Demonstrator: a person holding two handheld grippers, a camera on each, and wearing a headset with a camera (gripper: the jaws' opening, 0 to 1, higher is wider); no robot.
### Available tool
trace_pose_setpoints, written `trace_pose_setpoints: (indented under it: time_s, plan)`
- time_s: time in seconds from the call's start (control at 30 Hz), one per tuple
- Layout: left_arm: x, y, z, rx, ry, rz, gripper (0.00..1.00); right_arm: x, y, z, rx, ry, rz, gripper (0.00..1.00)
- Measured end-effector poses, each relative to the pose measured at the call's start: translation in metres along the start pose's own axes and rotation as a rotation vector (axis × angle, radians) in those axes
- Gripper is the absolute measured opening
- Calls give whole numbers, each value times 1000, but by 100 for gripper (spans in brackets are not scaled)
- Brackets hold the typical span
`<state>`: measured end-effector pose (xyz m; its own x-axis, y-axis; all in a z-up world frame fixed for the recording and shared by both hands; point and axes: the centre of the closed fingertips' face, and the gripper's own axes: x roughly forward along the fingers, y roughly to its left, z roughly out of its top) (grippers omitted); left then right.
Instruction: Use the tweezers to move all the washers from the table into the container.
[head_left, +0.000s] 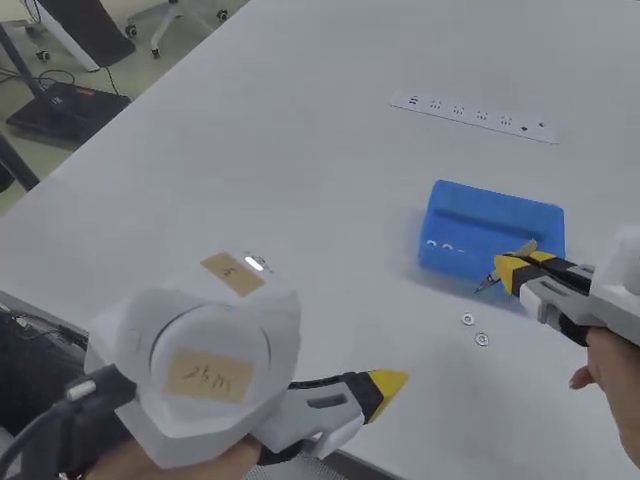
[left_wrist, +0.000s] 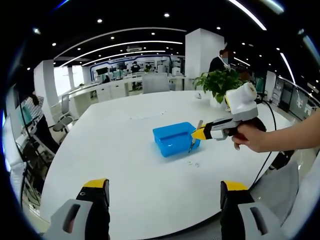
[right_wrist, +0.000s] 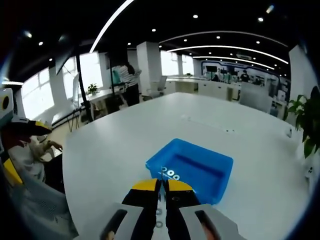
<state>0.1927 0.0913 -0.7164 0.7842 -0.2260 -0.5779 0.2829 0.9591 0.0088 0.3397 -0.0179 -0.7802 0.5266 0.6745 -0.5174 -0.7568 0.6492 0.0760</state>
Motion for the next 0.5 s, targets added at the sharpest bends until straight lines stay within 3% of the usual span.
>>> trace_pose_setpoints:
  time_s: [0.2,0.5]
  plan:
    - [0,2,-2,-6,8,3,94,5,-2,-21,28,48,4,1]
    - [1,4,-3,-6,12,7,94,12,2,-23,34,59,10,1]
